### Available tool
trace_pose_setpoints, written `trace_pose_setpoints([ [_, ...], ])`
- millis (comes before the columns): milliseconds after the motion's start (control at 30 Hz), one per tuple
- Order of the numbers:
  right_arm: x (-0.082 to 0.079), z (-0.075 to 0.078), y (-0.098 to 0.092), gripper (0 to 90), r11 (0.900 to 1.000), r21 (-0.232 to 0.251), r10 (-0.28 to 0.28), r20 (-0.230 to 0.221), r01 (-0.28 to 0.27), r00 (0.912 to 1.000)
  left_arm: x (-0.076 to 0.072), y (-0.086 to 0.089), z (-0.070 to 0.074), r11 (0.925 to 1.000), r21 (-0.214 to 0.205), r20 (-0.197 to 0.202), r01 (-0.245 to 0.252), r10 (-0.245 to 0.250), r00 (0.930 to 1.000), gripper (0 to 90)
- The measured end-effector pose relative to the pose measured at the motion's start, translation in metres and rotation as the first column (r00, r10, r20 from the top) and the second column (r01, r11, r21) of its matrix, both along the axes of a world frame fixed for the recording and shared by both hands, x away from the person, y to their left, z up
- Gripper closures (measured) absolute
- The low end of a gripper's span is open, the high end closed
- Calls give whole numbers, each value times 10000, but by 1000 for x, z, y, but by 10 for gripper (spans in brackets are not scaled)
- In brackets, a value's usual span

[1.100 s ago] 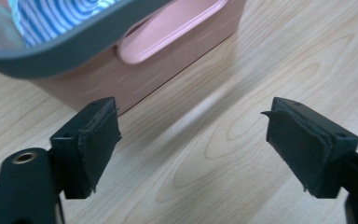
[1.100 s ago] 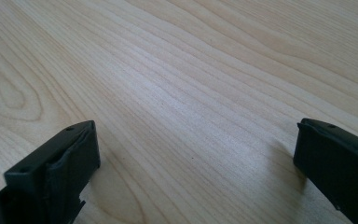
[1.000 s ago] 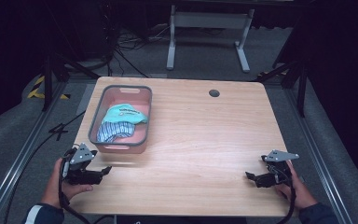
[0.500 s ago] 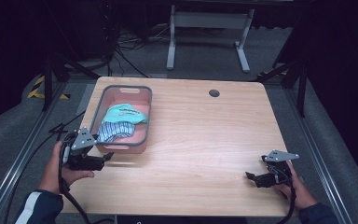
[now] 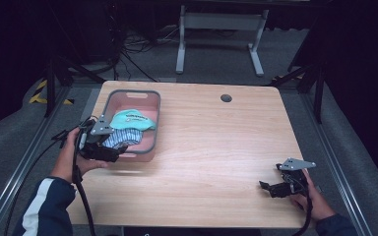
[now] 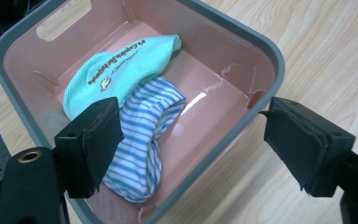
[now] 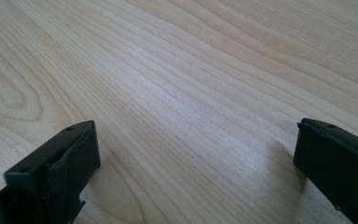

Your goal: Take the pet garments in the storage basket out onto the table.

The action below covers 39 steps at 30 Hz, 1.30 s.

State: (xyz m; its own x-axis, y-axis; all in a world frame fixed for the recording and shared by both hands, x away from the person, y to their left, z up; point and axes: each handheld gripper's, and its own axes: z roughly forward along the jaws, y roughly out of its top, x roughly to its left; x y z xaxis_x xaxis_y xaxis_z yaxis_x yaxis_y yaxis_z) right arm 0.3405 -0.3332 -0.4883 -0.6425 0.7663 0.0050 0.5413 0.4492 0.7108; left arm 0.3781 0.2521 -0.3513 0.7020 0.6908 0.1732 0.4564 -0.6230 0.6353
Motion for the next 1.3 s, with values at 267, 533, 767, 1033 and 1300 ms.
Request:
trace_pose_setpoints([
  [267,0,0,0,7,10000,2,-2,-1,2,10000,36,-12,-10,9984,563,-732,103,-61,9973,179],
  [533,0,0,0,7,10000,1,-4,1,4,10000,75,-23,-30,9858,1680,-1727,37,257,9846,178],
  [767,0,0,0,6,10000,9,-39,-19,39,10000,103,-28,-42,9848,1738,-2360,-64,480,9706,187],
  [1033,0,0,0,6,10000,0,-54,-15,54,10000,127,-37,-67,9695,2443,-3458,-185,1049,9324,191],
  [1300,-1,0,-1,6,10000,-3,-70,-15,70,10000,135,-39,-81,9492,3131,-3940,-322,1606,9050,215],
])
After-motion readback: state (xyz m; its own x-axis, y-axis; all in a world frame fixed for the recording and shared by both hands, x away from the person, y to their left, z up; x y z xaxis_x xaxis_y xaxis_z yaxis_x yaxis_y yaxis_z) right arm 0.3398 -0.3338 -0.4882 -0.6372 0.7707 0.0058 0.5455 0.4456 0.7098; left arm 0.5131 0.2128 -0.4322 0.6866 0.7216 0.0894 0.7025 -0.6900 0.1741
